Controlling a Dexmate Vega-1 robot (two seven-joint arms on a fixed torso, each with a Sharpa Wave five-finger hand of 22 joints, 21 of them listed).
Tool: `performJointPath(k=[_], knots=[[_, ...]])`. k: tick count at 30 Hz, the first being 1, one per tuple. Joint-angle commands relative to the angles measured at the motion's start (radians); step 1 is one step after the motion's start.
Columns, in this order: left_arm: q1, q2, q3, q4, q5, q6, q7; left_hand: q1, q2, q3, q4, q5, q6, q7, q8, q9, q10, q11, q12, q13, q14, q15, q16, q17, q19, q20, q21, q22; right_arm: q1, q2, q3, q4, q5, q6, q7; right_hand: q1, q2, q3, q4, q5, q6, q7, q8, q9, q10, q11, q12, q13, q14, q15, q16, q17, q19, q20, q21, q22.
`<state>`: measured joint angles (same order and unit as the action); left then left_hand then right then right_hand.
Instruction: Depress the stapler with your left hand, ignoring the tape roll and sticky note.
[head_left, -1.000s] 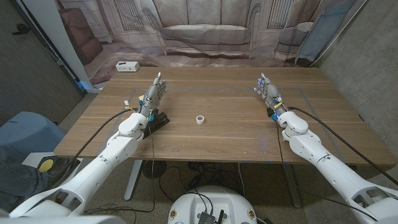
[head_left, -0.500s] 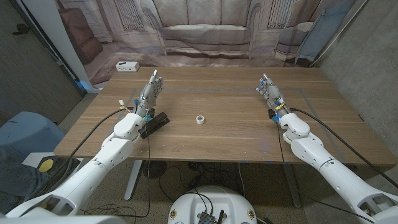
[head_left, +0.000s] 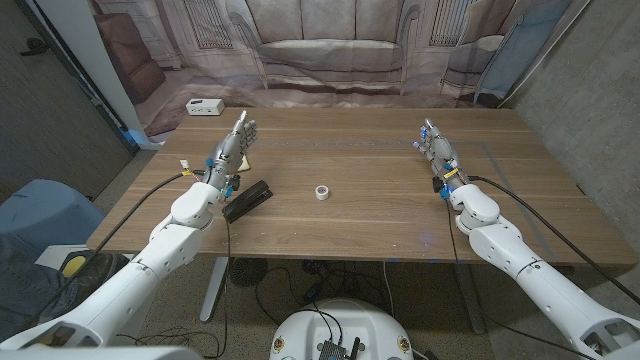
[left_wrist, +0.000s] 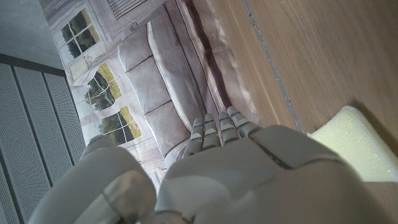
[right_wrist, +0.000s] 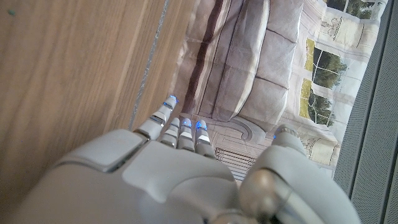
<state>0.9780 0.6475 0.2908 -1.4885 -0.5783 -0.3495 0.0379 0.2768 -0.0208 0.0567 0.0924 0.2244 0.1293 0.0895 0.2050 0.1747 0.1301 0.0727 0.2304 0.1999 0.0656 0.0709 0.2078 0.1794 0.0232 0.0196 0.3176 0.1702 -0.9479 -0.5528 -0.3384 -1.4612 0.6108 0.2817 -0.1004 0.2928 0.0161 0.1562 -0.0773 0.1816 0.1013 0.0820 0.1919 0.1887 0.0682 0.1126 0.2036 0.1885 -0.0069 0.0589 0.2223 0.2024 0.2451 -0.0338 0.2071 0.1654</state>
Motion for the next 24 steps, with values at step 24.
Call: performJointPath(k=[24], knots=[[0.151, 0.089, -0.068, -0.084, 0.058, -0.098, 0.005, 0.028, 0.015, -0.002, -0.018, -0.008, 0.137, -0.004, 0.014, 0.005, 0.122, -0.008, 0.029, -0.003, 0.13, -0.007, 0.015, 0.001, 0.128, 0.028, -0.007, 0.006, -0.024, 0.009, 0.001, -0.045, -0.053, 0.019, -0.063, 0.003, 0.01, 0.002, -0.014, 0.004, 0.028, 0.009, 0.012, 0.0, 0.036, -0.001, 0.01, 0.003, 0.052, -0.007, 0.011, 0.005, 0.055, -0.011, 0.007, 0.005]])
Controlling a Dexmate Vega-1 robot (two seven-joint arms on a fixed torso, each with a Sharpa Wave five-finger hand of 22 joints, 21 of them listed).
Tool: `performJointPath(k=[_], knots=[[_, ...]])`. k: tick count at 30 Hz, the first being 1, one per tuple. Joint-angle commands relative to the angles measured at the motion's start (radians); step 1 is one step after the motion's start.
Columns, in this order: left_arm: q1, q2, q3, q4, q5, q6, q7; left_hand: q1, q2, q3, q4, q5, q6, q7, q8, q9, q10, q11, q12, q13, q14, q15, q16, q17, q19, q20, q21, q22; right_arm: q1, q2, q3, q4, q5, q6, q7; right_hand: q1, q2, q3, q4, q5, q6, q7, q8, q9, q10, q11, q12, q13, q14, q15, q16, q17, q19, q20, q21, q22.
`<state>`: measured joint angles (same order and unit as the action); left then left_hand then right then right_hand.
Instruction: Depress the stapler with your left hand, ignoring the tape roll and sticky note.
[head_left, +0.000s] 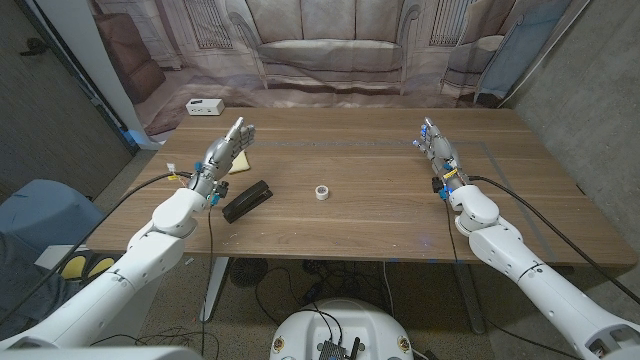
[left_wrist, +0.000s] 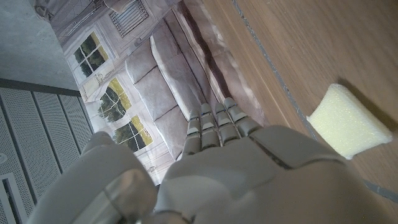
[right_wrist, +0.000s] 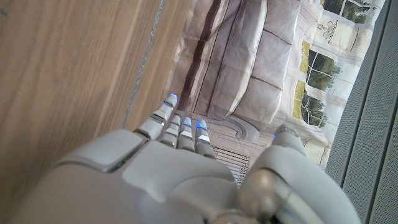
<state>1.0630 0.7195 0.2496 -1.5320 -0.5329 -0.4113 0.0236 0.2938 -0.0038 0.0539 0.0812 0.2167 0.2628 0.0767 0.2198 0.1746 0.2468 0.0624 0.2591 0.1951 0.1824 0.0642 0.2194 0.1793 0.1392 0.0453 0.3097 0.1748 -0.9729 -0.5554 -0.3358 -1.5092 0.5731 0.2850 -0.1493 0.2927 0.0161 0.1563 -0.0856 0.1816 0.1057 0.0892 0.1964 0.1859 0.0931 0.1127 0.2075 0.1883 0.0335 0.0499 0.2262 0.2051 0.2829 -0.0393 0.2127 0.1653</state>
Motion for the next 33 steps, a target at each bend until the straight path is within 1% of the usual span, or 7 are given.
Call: performJointPath(k=[1, 7, 9, 15, 22, 28, 33], knots=[[0.069, 0.019, -0.029, -0.043, 0.015, -0.038, 0.02, 0.011, -0.002, 0.001, -0.007, -0.001, 0.002, 0.009, -0.002, 0.005, 0.005, 0.001, 0.0, 0.002, 0.014, -0.001, 0.002, 0.001, 0.012, 0.003, 0.0, 0.002, 0.003, 0.011, -0.002, 0.006, -0.014, 0.016, -0.01, 0.003, 0.01, 0.002, -0.006, 0.004, 0.024, 0.001, 0.008, 0.003, 0.012, -0.001, 0.006, 0.003, 0.011, 0.001, 0.007, 0.002, 0.018, -0.006, 0.001, 0.005], [0.085, 0.016, -0.036, -0.043, 0.018, -0.062, 0.013, 0.012, -0.001, 0.001, -0.008, -0.001, 0.001, 0.011, -0.004, 0.005, 0.005, 0.004, -0.001, 0.002, 0.014, -0.001, 0.0, 0.001, 0.012, 0.001, -0.002, 0.002, 0.017, 0.019, -0.005, 0.025, -0.013, 0.023, 0.002, 0.002, 0.011, 0.001, -0.006, 0.004, 0.026, 0.003, 0.008, 0.003, 0.016, 0.004, 0.006, 0.003, 0.009, 0.003, 0.005, 0.003, 0.017, -0.006, -0.001, 0.005], [0.097, 0.018, -0.039, -0.05, 0.023, -0.066, 0.018, 0.015, 0.001, 0.0, -0.011, -0.003, -0.008, 0.022, -0.013, 0.005, -0.008, 0.024, -0.01, 0.002, 0.002, 0.018, -0.01, 0.001, 0.012, 0.006, -0.01, 0.002, 0.018, 0.024, -0.004, 0.027, -0.013, 0.026, -0.005, 0.001, 0.011, 0.0, -0.006, 0.004, 0.032, 0.003, 0.01, 0.003, 0.021, 0.005, 0.008, 0.003, 0.014, 0.005, 0.006, 0.003, 0.019, -0.004, -0.001, 0.005], [0.132, 0.019, -0.05, -0.062, 0.024, -0.08, 0.023, 0.017, 0.002, 0.001, -0.012, -0.003, -0.015, 0.027, -0.018, 0.005, -0.015, 0.023, -0.015, 0.002, -0.002, 0.017, -0.014, 0.002, 0.012, 0.009, -0.014, 0.002, 0.007, 0.02, 0.0, 0.011, -0.021, 0.022, -0.023, 0.004, 0.013, 0.001, -0.009, 0.004, 0.049, 0.0, 0.014, 0.003, 0.038, 0.003, 0.011, 0.003, 0.029, 0.002, 0.01, 0.003, 0.033, -0.005, 0.001, 0.005], [0.199, 0.022, -0.083, -0.091, 0.022, -0.107, 0.044, 0.019, 0.003, 0.0, -0.014, -0.004, -0.012, 0.027, -0.019, 0.005, -0.012, 0.02, -0.016, 0.002, 0.001, 0.013, -0.014, 0.002, 0.016, 0.009, -0.016, 0.002, 0.004, 0.016, 0.001, 0.004, -0.016, 0.013, -0.021, 0.004, 0.015, 0.001, -0.01, 0.005, 0.051, 0.002, 0.013, 0.003, 0.038, 0.008, 0.01, 0.003, 0.025, 0.006, 0.007, 0.003, 0.032, -0.005, -0.002, 0.005], [0.277, 0.055, -0.124, -0.147, 0.05, -0.09, 0.078, 0.021, 0.004, 0.0, -0.016, -0.005, -0.009, 0.024, -0.019, 0.006, -0.007, 0.017, -0.016, 0.003, 0.006, 0.009, -0.015, 0.002, 0.025, 0.008, -0.016, 0.003, 0.003, 0.011, 0.0, -0.002, -0.025, 0.009, -0.028, 0.005, 0.016, 0.0, -0.012, 0.004, 0.069, -0.001, 0.017, 0.002, 0.058, 0.004, 0.014, 0.003, 0.046, 0.011, 0.012, 0.003, 0.042, -0.002, -0.001, 0.005], [0.339, 0.068, -0.159, -0.186, 0.053, -0.085, 0.09, 0.022, 0.004, 0.0, -0.017, -0.005, -0.01, 0.024, -0.02, 0.006, -0.006, 0.017, -0.016, 0.003, 0.008, 0.01, -0.015, 0.002, 0.026, 0.009, -0.018, 0.003, 0.003, 0.01, 0.002, -0.001, -0.02, 0.011, -0.019, 0.006, 0.018, 0.001, -0.012, 0.004, 0.072, 0.0, 0.017, 0.002, 0.063, 0.005, 0.014, 0.003, 0.049, 0.01, 0.012, 0.003, 0.047, -0.002, -0.001, 0.005]])
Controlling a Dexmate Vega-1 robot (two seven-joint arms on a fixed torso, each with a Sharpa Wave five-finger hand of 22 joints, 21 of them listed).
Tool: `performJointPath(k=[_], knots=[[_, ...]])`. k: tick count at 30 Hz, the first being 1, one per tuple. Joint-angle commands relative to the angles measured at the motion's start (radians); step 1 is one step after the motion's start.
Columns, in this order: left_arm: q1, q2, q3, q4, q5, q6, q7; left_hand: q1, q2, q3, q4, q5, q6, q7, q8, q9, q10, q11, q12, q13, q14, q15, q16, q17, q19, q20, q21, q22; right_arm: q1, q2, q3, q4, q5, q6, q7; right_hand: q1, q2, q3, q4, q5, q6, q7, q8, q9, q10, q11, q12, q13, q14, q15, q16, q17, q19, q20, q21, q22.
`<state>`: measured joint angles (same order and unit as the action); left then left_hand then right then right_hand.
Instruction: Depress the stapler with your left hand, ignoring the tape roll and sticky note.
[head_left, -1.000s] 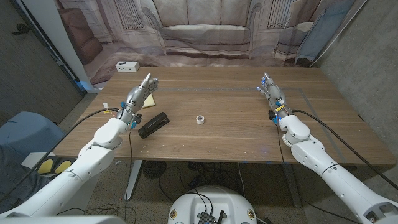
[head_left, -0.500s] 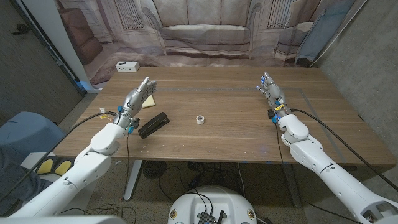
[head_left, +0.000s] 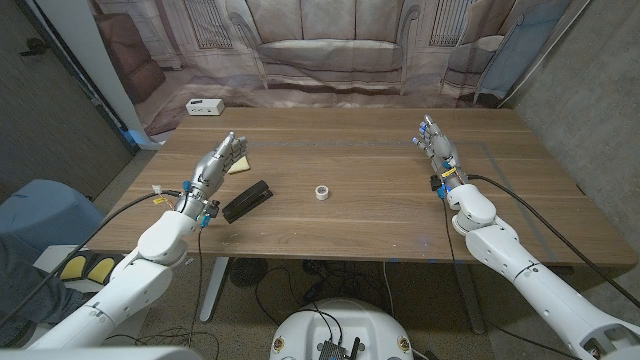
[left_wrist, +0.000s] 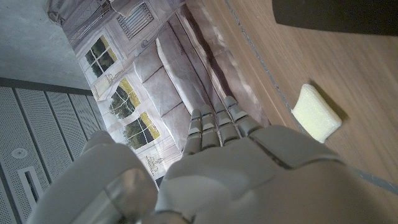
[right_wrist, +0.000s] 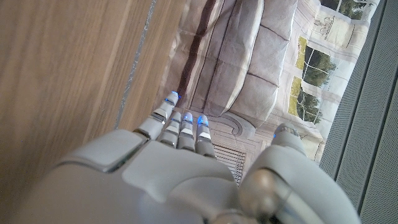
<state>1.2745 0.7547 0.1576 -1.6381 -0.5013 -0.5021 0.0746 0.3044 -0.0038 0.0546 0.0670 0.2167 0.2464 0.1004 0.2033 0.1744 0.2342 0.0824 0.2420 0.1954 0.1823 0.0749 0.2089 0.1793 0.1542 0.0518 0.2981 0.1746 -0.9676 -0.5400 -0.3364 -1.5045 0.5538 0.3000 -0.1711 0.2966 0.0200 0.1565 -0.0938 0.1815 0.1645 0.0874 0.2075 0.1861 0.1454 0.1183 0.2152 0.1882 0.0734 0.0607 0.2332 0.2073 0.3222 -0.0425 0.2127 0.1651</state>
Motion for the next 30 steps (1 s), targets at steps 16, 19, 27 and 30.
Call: performJointPath(k=[16, 19, 27, 30], knots=[[0.214, -0.013, -0.119, -0.09, 0.046, -0.049, 0.039, 0.015, 0.002, -0.003, -0.006, -0.007, 0.021, -0.002, -0.002, 0.006, 0.023, -0.007, 0.003, 0.003, 0.027, -0.007, -0.002, 0.002, 0.031, 0.006, -0.008, 0.003, -0.026, -0.019, 0.011, -0.034, -0.003, -0.008, -0.007, 0.0, 0.016, -0.001, -0.005, 0.004, 0.013, 0.002, 0.003, 0.002, 0.009, 0.001, 0.002, 0.003, 0.007, 0.003, 0.002, 0.002, 0.006, 0.003, -0.005, 0.006], [0.219, -0.023, -0.122, -0.086, 0.055, -0.058, 0.042, 0.015, 0.002, -0.004, -0.007, -0.007, 0.03, -0.004, 0.0, 0.006, 0.028, -0.008, 0.004, 0.003, 0.03, -0.007, -0.003, 0.002, 0.039, 0.005, -0.008, 0.003, -0.032, -0.024, 0.014, -0.045, -0.005, -0.012, -0.014, 0.0, 0.017, -0.001, -0.005, 0.004, 0.013, 0.003, 0.002, 0.002, 0.009, 0.002, 0.001, 0.003, 0.006, 0.003, 0.002, 0.002, 0.006, 0.004, -0.006, 0.006], [0.238, -0.048, -0.149, -0.094, 0.145, -0.056, 0.107, 0.017, 0.0, -0.006, -0.01, -0.008, 0.044, -0.004, 0.002, 0.006, 0.041, -0.008, 0.005, 0.003, 0.049, -0.011, 0.001, 0.003, 0.057, 0.008, -0.008, 0.003, -0.048, -0.031, 0.021, -0.067, -0.004, -0.021, -0.026, 0.0, 0.019, -0.001, -0.005, 0.004, 0.014, 0.002, 0.001, 0.002, 0.01, 0.002, 0.001, 0.003, 0.006, 0.003, 0.0, 0.003, 0.005, 0.004, -0.007, 0.006], [0.237, -0.053, -0.156, -0.095, 0.174, -0.059, 0.119, 0.018, 0.0, -0.006, -0.011, -0.008, 0.05, -0.005, 0.004, 0.006, 0.046, -0.008, 0.006, 0.004, 0.054, -0.012, 0.002, 0.003, 0.061, 0.01, -0.008, 0.003, -0.05, -0.03, 0.02, -0.067, -0.007, -0.018, -0.027, 0.0, 0.019, -0.001, -0.006, 0.004, 0.014, 0.002, 0.001, 0.002, 0.011, 0.002, 0.001, 0.003, 0.006, 0.003, 0.0, 0.003, 0.005, 0.005, -0.008, 0.006]])
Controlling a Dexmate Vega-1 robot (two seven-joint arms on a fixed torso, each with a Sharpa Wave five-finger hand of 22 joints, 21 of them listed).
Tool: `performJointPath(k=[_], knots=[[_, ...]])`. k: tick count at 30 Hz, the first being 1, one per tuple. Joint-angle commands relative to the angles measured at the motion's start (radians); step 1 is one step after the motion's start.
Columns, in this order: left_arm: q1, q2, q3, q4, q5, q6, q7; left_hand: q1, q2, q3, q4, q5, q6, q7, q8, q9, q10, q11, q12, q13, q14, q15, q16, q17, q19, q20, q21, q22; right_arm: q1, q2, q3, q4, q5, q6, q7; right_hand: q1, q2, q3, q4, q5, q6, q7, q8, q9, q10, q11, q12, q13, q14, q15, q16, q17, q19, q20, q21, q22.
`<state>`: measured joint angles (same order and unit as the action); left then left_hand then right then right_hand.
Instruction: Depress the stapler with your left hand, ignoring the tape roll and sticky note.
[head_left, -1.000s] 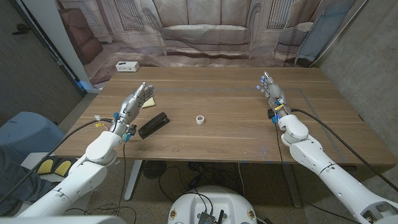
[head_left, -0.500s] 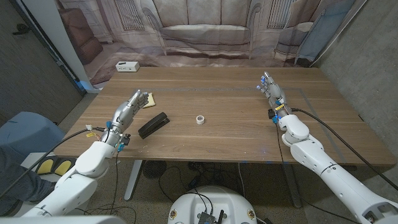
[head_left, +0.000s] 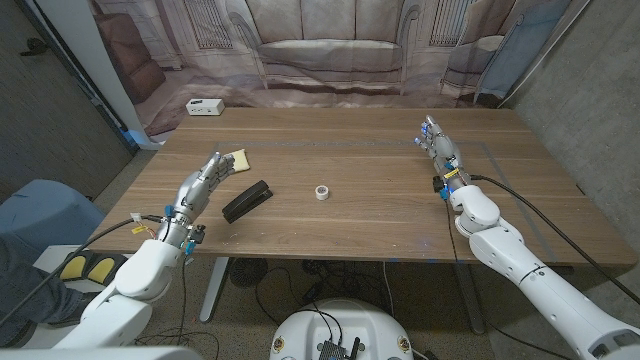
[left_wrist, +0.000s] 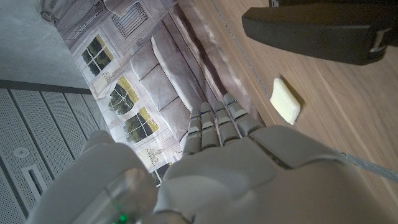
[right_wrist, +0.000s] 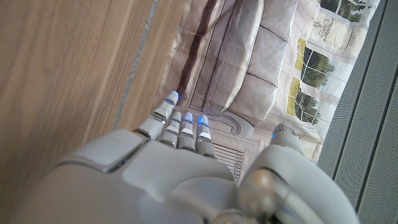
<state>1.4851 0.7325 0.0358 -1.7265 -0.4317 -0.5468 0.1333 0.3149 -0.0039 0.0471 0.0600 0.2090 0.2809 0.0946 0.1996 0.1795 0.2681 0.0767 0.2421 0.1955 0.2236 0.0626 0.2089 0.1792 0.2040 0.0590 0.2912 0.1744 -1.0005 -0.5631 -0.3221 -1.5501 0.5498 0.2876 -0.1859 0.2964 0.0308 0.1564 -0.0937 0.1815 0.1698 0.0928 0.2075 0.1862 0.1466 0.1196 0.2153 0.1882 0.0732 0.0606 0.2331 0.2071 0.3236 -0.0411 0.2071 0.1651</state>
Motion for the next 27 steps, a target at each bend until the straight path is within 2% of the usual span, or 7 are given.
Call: performJointPath(k=[1, 16, 22, 27], knots=[[0.026, -0.032, -0.036, -0.007, 0.112, -0.014, 0.062, 0.008, 0.0, 0.001, -0.004, -0.001, 0.017, 0.001, 0.008, 0.001, 0.014, -0.004, 0.007, 0.003, 0.013, 0.001, 0.002, 0.003, 0.013, 0.003, -0.001, 0.003, -0.018, -0.006, 0.006, -0.019, -0.004, -0.002, -0.012, 0.0, 0.008, -0.001, -0.006, 0.004, 0.009, -0.004, 0.001, 0.002, 0.01, 0.002, 0.0, 0.003, 0.006, 0.003, 0.0, 0.003, 0.003, 0.003, -0.002, 0.006], [0.028, -0.059, -0.06, -0.027, 0.266, 0.019, 0.145, 0.013, -0.001, -0.001, -0.01, -0.001, 0.051, -0.008, 0.013, 0.002, 0.046, -0.02, 0.013, 0.004, 0.036, -0.006, 0.002, 0.003, 0.031, 0.006, -0.006, 0.004, -0.023, 0.003, 0.006, -0.017, -0.003, -0.001, -0.02, 0.0, 0.01, -0.001, -0.007, 0.004, 0.01, -0.003, -0.001, 0.002, 0.011, 0.002, -0.002, 0.003, 0.007, 0.004, -0.002, 0.004, 0.003, 0.004, -0.005, 0.006], [0.045, -0.07, -0.079, -0.061, 0.386, 0.068, 0.218, 0.015, -0.001, -0.002, -0.012, -0.002, 0.072, -0.017, 0.016, 0.002, 0.057, -0.029, 0.014, 0.004, 0.051, -0.019, 0.004, 0.003, 0.031, 0.009, -0.012, 0.004, -0.022, 0.006, 0.006, -0.017, -0.008, 0.005, -0.023, 0.0, 0.011, -0.002, -0.007, 0.004, 0.011, -0.003, -0.002, 0.002, 0.011, 0.001, -0.003, 0.003, 0.008, 0.005, -0.002, 0.004, 0.003, 0.005, -0.005, 0.006], [0.052, -0.072, -0.087, -0.08, 0.43, 0.096, 0.239, 0.017, -0.001, -0.004, -0.014, -0.002, 0.091, -0.018, 0.018, 0.002, 0.076, -0.029, 0.017, 0.004, 0.071, -0.024, 0.006, 0.002, 0.037, 0.017, -0.016, 0.005, -0.02, 0.003, 0.004, -0.017, -0.011, 0.002, -0.022, 0.0, 0.011, -0.002, -0.008, 0.003, 0.011, -0.003, -0.002, 0.002, 0.01, 0.004, -0.004, 0.003, 0.005, 0.008, -0.004, 0.004, 0.002, 0.006, -0.006, 0.006]])
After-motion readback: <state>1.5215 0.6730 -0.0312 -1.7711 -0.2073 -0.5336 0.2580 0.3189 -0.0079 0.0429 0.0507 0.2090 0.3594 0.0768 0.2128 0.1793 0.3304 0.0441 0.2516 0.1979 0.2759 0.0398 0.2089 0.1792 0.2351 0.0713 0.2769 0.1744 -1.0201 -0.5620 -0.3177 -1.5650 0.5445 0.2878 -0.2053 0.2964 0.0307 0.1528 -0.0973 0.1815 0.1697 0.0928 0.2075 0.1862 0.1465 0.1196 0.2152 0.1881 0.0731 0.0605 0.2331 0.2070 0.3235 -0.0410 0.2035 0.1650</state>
